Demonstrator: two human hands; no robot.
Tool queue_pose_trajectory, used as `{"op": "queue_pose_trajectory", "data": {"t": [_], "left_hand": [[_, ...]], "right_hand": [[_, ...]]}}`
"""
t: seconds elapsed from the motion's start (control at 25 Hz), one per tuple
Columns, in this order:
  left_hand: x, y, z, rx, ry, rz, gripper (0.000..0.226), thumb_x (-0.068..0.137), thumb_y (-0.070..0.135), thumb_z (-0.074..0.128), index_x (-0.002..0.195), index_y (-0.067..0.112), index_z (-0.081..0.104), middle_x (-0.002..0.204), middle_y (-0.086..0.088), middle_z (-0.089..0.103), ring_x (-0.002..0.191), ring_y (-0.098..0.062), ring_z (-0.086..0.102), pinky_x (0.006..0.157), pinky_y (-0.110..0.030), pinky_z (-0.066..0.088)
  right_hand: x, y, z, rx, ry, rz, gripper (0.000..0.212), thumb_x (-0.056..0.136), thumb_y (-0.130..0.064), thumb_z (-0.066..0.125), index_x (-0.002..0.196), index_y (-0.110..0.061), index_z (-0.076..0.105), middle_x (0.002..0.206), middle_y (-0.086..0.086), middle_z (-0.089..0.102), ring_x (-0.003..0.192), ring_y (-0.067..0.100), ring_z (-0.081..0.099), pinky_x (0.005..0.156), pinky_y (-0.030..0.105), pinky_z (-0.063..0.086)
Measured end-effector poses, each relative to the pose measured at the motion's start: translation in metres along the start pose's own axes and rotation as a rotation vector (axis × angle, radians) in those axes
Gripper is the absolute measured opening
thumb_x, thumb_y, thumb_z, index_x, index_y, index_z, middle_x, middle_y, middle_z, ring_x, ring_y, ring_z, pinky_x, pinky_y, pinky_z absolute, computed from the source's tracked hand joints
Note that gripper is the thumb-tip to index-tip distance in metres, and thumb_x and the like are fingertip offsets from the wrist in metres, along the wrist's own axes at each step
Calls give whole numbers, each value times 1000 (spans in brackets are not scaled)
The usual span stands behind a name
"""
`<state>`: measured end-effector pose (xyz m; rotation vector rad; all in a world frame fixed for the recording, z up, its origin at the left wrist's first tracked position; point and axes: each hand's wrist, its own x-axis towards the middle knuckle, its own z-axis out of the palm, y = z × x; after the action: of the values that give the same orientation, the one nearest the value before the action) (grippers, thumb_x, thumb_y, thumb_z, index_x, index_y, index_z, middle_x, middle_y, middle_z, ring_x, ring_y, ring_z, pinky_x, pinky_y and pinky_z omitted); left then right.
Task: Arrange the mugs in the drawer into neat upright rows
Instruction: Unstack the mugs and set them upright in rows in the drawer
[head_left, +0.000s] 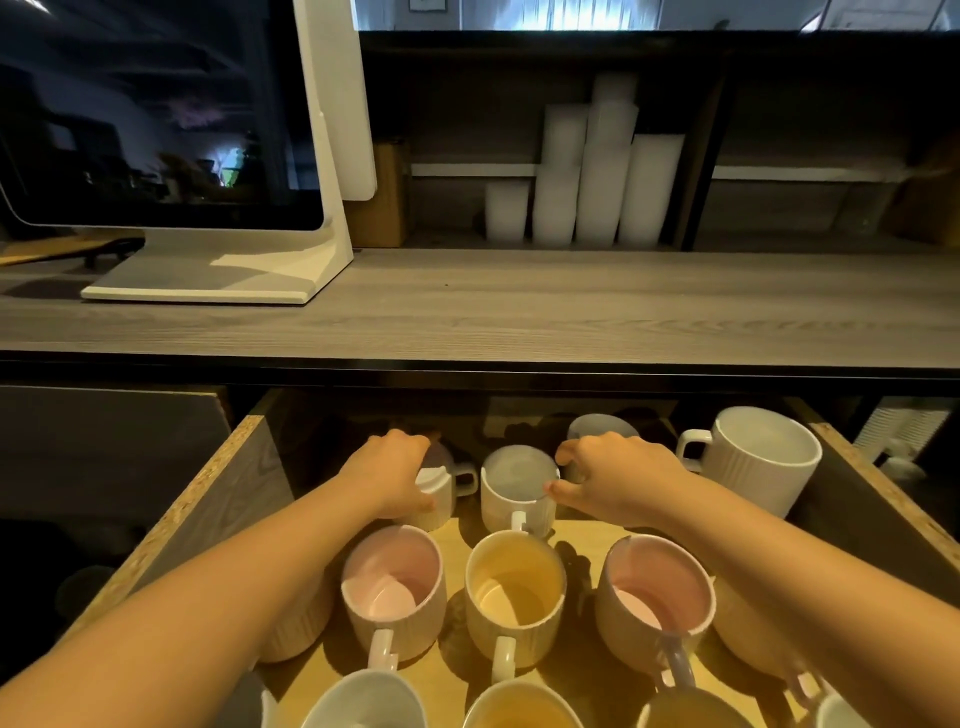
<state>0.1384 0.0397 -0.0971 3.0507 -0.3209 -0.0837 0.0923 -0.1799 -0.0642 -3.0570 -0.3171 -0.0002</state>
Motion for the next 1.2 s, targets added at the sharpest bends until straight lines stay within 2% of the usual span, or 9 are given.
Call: {"op": "queue_pose_trajectory", "data": {"t": [0.08,0.16,0.44,0.56,0.64,0.72,0.84,1.04,1.2], "left_hand": [[-8,-2,-4,23,23,79,71,78,32,71,138,23,34,129,-6,46,112,-22,51,84,-26,49],[-20,-6,-10,-5,79,139,79,77,31,71,142,29,26,137,-5,38,119,-23,44,87,-27,47],[-68,-22,-34,-147,261,262,76,78,38,70,139,36,25,144,4,25,129,-18,32,97,-30,42],[-83,-25,-47,-232,337,334,77,77,34,72,138,38,26,143,7,24,128,-14,31,98,-26,37],[-90,-24,-53,-329,381,394,79,74,30,76,133,45,26,139,10,26,125,-11,33,99,-27,37],[-95,-23,-53,-458,418,444,81,71,31,77,128,52,23,135,19,24,124,-7,33,100,-23,37],[-99,-21,-49,-606,454,490,77,66,46,70,127,56,23,135,23,25,128,-4,32,99,-18,35],[-99,-23,-48,-712,462,496,78,64,46,71,125,61,24,135,29,26,128,4,31,91,-2,38],[-94,-29,-47,-745,389,381,81,69,25,81,120,54,26,127,32,30,118,16,32,92,-6,37]], "right_hand": [[-2,0,-1,-5,4,-10,46,90,-51,45,124,-21,54,102,2,67,89,16,64,73,28,54],[-2,-1,-1,-11,6,-17,46,90,-51,44,124,-22,54,101,2,67,89,16,64,74,28,54],[-2,-11,-4,53,14,-28,41,93,-46,42,123,-22,55,103,2,67,87,16,63,71,28,54],[-2,-23,-11,294,-7,-29,43,96,-43,40,132,-20,48,118,5,62,99,17,61,81,30,52],[-3,-29,-17,602,-67,-24,46,95,-44,39,135,-21,45,128,2,56,110,18,57,90,30,50],[-4,-34,-24,1006,-248,-57,46,89,-51,42,130,-28,48,127,-3,57,114,17,57,95,33,50],[-10,-41,-31,1378,-478,-43,41,76,-54,48,111,-34,54,117,-8,61,108,16,61,85,27,55],[-13,-53,-31,1545,-554,-31,45,80,-56,50,118,-34,48,122,-1,58,114,24,57,87,36,54],[2,-65,-34,1442,-370,-3,37,84,-47,51,116,-29,53,115,2,61,104,21,61,81,28,56]]}}
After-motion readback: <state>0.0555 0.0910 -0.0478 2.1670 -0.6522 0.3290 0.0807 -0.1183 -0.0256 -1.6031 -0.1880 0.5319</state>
